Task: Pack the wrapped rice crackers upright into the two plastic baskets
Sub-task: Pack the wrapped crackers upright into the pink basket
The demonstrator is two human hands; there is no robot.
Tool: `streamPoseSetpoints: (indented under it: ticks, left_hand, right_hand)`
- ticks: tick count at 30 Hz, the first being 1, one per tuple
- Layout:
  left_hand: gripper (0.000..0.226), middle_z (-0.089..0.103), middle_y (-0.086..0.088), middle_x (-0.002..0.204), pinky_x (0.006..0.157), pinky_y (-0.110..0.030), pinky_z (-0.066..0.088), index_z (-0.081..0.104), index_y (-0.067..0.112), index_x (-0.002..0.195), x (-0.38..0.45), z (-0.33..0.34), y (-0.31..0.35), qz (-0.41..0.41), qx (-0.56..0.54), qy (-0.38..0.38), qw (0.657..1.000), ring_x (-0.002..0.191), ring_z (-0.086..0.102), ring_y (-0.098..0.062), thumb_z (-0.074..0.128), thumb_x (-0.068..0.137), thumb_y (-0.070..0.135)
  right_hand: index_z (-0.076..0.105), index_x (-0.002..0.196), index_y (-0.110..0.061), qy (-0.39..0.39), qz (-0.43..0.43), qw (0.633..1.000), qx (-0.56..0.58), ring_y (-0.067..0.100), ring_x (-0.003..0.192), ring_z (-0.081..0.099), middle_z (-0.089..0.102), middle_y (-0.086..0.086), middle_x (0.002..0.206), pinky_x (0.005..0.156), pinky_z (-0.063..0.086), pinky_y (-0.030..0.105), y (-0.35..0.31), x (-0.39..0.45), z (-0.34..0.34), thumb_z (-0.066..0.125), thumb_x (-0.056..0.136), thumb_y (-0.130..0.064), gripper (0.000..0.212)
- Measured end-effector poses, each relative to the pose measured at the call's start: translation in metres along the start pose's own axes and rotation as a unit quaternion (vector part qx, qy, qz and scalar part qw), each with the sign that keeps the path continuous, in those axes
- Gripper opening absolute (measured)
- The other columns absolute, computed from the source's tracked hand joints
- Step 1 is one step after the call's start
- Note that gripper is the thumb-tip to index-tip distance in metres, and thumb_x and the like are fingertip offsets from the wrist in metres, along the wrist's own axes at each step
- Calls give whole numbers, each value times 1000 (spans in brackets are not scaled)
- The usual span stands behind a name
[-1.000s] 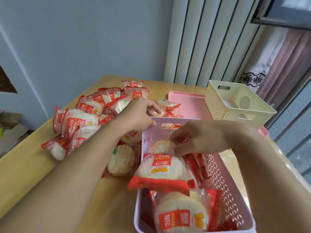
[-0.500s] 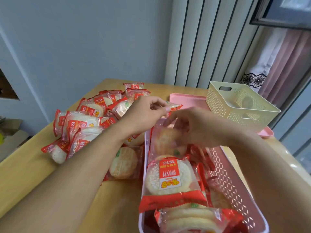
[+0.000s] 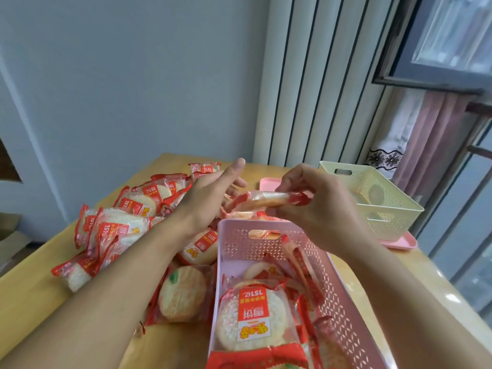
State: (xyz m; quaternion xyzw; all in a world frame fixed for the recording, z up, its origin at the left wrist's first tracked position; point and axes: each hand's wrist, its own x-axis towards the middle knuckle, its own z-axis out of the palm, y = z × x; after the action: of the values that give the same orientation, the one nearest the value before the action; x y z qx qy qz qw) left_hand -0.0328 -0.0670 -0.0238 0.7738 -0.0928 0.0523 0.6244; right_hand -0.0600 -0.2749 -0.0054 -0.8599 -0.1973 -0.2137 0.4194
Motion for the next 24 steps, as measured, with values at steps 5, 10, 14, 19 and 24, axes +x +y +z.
streamPoseSetpoints:
  ticks: [5, 10, 14, 19, 24]
  left_hand:
    - [14, 72, -7, 83, 63, -33, 47, 76, 25, 86, -3, 0, 4, -20, -96, -77, 992, 72, 64, -23, 68, 92, 35]
    - [34, 75, -7, 100, 72, -37, 59, 67, 23, 115, 3, 1, -5, 41, -47, -3, 998, 73, 75, -18, 80, 83, 19]
    - [45, 77, -2, 89, 72, -40, 60, 66, 19, 111, 5, 3, -6, 51, -71, 38, 995, 78, 76, -20, 85, 72, 28]
    - [37, 68, 13, 84, 79, -29, 57, 71, 25, 116, 5, 3, -10, 89, 15, -10, 996, 79, 68, -4, 83, 82, 20]
    - [46, 73, 5, 104, 97, -37, 54, 68, 36, 119, -2, 4, -5, 109, 184, -96, 972, 98, 68, -10, 86, 78, 23]
  right_hand:
    - [60, 82, -30, -9, -89, 994, -57, 11, 94, 65, 70, -14, 106, 77, 53, 27, -5, 0, -1, 92, 69, -18, 36]
    - [68, 91, -42, -59, -46, 990, -121, -2, 108, 57, 59, -27, 126, 87, 46, 12, -2, 1, -9, 88, 73, -32, 28]
    - [64, 92, -36, -42, 34, 992, -114, -7, 79, 64, 66, -21, 94, 65, 50, 14, 3, 3, -11, 86, 77, -35, 27]
    - [65, 95, -32, -138, 111, 973, -148, 6, 75, 68, 72, -14, 86, 64, 54, 28, 10, 2, -9, 87, 74, -40, 31]
    - [78, 92, -35, -82, 60, 987, -128, 9, 71, 64, 73, -16, 80, 65, 50, 30, 5, 3, -9, 85, 78, -28, 18]
